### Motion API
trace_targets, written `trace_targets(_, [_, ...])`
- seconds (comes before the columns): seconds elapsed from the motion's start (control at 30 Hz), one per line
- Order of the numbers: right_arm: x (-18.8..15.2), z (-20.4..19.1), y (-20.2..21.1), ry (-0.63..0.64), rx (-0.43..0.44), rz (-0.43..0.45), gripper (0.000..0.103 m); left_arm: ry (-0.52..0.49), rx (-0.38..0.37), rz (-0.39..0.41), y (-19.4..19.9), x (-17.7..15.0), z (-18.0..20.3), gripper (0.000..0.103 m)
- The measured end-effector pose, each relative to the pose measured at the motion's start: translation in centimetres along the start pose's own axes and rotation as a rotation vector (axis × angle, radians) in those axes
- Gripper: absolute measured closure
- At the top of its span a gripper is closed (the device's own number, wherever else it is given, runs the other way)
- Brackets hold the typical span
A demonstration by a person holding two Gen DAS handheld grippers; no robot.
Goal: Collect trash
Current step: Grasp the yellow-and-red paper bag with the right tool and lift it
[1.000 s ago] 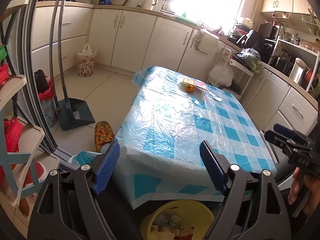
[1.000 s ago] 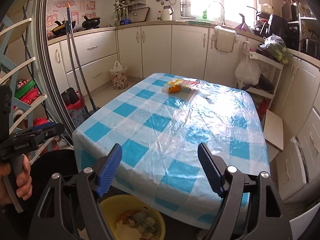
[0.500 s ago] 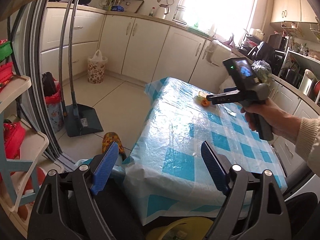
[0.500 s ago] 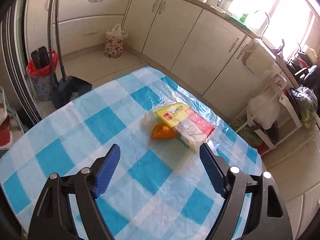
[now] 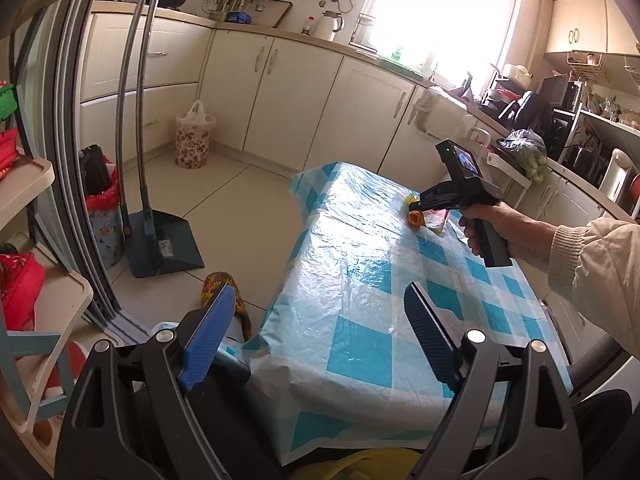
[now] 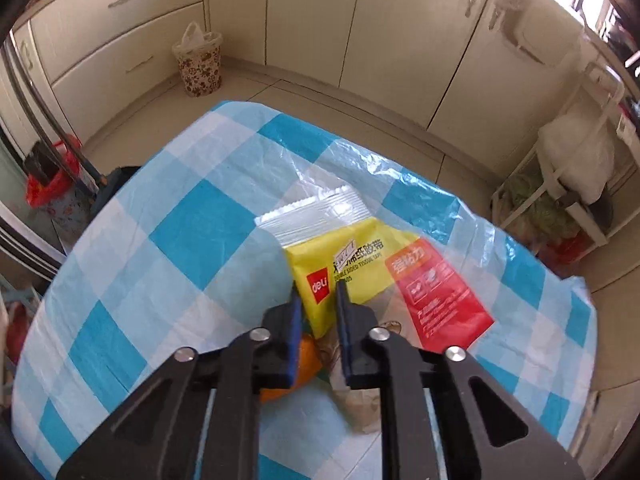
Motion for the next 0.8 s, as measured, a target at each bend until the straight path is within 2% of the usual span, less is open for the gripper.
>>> trace_targets(0.1, [-2.3,-0.1,0.4,-0.047,0.136,-0.017,0.099,-0.009,0.006,-0.001,0.0,-0.1,0.2,0.02])
trace_targets(0.27, [-9.1,-2.4,2.6,-0.061,0.415,-0.041,0.101,-0.028,-0.002,-0.026,-0.2,-0.4,0.8,0.02])
trace_targets(0.4, [-15.5,-2.8,5.8,-0.139,0.593,0.018,0.101,-0.112,-0.05,-0.073,-2.0,1.2,2.8,0.018])
trace_targets(0.5, [-19.2,-1.7,8.4,-0.194,0.65,0.08,0.101,-0.169,-0.066,-0.099,-4.4,3.7,4.9,0.017])
trace_targets(0.57, [-21.0,-1.1,9.6,-0.217,0.655,0.112,0.101,-0.164,-0.09,-0.122,-6.6,5.7,6.2,0.017])
trace_targets(0.67, [-22.5,0.8,11.0,-0.285,0.672,0.174,0.101,-0.198,-0.085,-0.163,-10.9,8.4,8.7,0.017])
trace_targets(0.8, [-23.3,3.3,11.3,-0.386,0.712,0.258,0.101,-0.359,-0.068,-0.251,-17.7,10.2,12.3,0.017])
Point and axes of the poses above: each gripper's, at about its wrist camera, not at the fingertips, and y roughly against the way its jaws point, z to its right, x to its top, the point moved 3 cm from there along -y, roughly the way its jaws point, and after that the axes turned 10 degrees about -z, right-handed, at the moved point
